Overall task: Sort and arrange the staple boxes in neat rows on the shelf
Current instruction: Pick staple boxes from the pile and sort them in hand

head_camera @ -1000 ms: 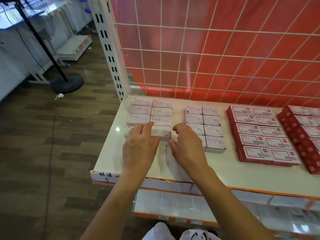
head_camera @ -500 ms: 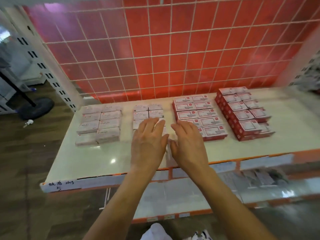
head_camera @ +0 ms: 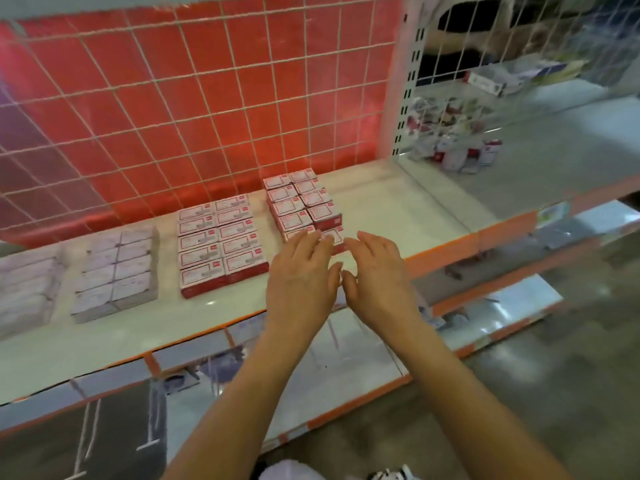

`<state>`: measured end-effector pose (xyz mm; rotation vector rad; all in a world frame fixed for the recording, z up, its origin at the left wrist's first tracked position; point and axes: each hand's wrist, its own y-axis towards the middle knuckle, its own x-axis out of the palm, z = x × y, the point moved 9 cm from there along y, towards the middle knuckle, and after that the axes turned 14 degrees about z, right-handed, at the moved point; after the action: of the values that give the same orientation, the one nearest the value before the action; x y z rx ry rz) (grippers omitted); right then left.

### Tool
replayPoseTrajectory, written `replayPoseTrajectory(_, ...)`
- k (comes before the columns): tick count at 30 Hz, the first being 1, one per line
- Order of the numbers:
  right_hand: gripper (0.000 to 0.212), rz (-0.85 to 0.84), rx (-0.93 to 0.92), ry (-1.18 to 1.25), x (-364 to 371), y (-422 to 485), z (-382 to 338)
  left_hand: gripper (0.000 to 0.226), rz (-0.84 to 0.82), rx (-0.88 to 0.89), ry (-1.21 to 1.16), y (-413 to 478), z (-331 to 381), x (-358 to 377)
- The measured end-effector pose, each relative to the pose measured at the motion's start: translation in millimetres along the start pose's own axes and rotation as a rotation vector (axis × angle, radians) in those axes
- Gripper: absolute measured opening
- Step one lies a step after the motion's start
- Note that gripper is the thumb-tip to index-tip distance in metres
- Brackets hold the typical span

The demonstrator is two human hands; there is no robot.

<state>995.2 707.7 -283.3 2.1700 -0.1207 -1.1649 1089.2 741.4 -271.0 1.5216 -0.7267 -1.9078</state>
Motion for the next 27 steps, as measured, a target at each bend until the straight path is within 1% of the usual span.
replayPoseTrajectory(7,0.046,0.035,0.107,-0.042,-29.8,9.9,85.9,0.036,-0.072,0.072,-0.077,20.1,72.5,57.4)
replayPoseTrajectory(15,0.041,0.055,0.215,-0.068,-37.1,29.6,164.1,0.038,-0.146,0.112,-0.151,53.8,131.5,120.6)
replayPoseTrajectory(17,0.040,0.036,0.245,-0.083,-35.4,41.5,187.6,0.039,-0.160,0.109,-0.183,66.8,145.2,138.9)
replayPoseTrajectory(22,0.044,-0.032,0.258,-0.129,-30.4,79.0,242.3,0.044,-0.200,0.111,-0.222,105.0,170.5,186.3)
replayPoseTrajectory(25,0.043,-0.003,0.248,-0.155,-30.1,99.9,267.8,0.046,-0.202,0.158,-0.247,126.0,186.0,208.6)
replayPoseTrajectory(27,0.042,0.004,0.260,-0.151,-28.0,106.7,284.3,0.047,-0.256,0.129,-0.233,134.3,191.5,228.2)
